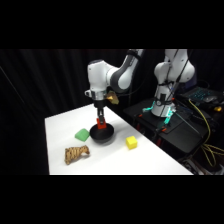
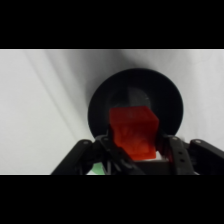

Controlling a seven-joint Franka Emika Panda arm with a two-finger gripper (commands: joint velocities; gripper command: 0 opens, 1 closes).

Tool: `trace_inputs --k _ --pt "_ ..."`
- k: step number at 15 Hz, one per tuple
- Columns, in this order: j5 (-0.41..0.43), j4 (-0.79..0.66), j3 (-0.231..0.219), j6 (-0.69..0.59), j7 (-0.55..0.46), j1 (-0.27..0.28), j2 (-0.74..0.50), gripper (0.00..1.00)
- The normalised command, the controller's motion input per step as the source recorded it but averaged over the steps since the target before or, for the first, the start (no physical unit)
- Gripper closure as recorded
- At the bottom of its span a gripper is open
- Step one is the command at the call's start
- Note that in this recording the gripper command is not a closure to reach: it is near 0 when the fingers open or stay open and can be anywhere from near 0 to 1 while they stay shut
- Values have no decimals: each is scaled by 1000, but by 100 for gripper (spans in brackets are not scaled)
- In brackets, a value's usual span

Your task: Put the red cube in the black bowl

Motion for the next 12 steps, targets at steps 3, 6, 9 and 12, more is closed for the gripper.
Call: trace_inputs --k 3,6,9,12 --pt "151 98 34 56 -151 13 -22 0" --pt "85 25 42 -292 -92 75 -340 0" --pt "-116 24 13 -540 47 121 -616 0" --pt "-144 202 43 -630 21 39 -539 0"
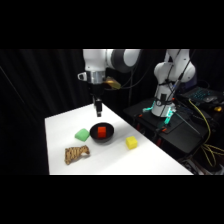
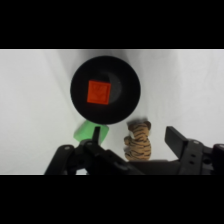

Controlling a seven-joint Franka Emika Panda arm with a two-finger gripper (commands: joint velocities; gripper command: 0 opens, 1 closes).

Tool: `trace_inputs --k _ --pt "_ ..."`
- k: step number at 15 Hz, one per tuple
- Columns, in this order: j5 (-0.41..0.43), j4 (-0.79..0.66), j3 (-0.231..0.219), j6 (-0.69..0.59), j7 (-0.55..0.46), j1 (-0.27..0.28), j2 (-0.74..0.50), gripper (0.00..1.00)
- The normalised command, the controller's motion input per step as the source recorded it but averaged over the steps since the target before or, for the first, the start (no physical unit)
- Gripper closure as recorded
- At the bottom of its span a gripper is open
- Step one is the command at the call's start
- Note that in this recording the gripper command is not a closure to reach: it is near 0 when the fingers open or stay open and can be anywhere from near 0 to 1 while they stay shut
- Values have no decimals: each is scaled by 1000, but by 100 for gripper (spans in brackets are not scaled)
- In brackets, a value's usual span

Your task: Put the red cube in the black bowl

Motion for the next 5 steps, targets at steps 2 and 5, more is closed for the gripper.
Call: trace_inputs --k 2,5 --pt "-43 325 53 -580 -67 -18 -275 0" --pt "62 377 38 -427 -150 -33 -16 0"
